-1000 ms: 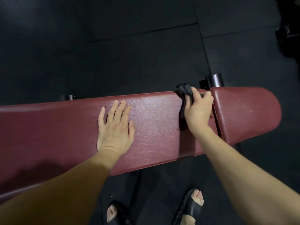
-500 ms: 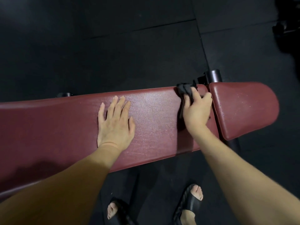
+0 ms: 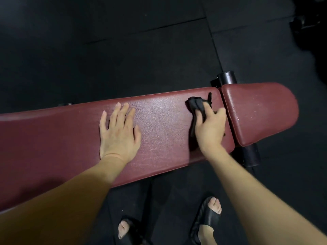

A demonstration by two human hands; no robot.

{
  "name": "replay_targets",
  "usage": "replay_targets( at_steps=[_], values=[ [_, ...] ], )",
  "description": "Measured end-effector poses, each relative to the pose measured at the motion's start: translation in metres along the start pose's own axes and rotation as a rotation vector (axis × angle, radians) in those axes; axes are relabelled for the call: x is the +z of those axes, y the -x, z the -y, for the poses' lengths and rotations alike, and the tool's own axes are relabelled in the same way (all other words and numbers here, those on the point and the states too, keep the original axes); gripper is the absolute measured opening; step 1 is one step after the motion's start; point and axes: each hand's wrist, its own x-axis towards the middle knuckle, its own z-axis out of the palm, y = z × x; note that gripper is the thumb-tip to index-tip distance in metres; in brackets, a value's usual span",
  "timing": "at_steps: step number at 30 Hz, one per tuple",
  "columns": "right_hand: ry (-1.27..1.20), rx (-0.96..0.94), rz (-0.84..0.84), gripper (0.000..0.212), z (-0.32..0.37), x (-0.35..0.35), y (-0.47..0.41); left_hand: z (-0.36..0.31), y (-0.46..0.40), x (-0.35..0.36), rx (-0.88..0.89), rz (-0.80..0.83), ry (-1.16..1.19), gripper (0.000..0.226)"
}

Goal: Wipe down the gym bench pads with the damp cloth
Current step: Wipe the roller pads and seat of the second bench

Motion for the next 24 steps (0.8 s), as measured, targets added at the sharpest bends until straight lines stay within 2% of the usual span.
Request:
replay_targets(
  at_steps=[3, 6, 8, 10, 11, 14, 15, 17, 21, 24],
  values=[
    [-0.106, 0.009, 0.013, 0.031, 0.052, 0.01, 0.053, -0.001, 0.001, 0.0, 0.0, 0.001, -0.002, 0.058],
    [-0.179, -0.184, 0.164, 0.037, 0.081, 0.007, 0.106, -0.001, 0.001, 0.0, -0.002, 0.004, -0.004, 0.06],
    [-0.181, -0.367, 0.255, 0.041, 0.061, 0.0, 0.099, -0.002, 0.001, -0.001, -0.006, 0.011, -0.008, 0.058],
    [-0.098, -0.433, 0.259, 0.041, 0.022, -0.011, 0.071, -0.002, 0.001, -0.001, -0.011, 0.007, -0.01, 0.058],
    [-0.049, -0.383, 0.213, 0.041, -0.001, -0.016, 0.056, -0.001, 0.001, -0.001, -0.007, 0.005, -0.006, 0.058],
    [0.0, -0.045, 0.06, 0.037, -0.052, -0.023, 0.028, 0.0, 0.002, 0.002, 0.0, -0.009, 0.004, 0.057],
    [0.005, 0.038, 0.017, 0.035, -0.05, -0.02, 0.032, 0.0, 0.002, 0.002, 0.002, -0.015, 0.005, 0.057],
    [-0.005, 0.083, -0.019, 0.033, -0.02, -0.011, 0.056, 0.001, 0.003, 0.003, 0.005, -0.03, 0.008, 0.056],
    [-0.148, -0.12, 0.072, 0.034, 0.059, 0.001, 0.136, 0.0, 0.002, 0.005, 0.011, -0.064, 0.041, 0.055],
    [-0.172, -0.35, 0.162, 0.038, 0.043, -0.006, 0.138, 0.001, 0.005, 0.005, 0.026, -0.086, 0.049, 0.054]
  ],
)
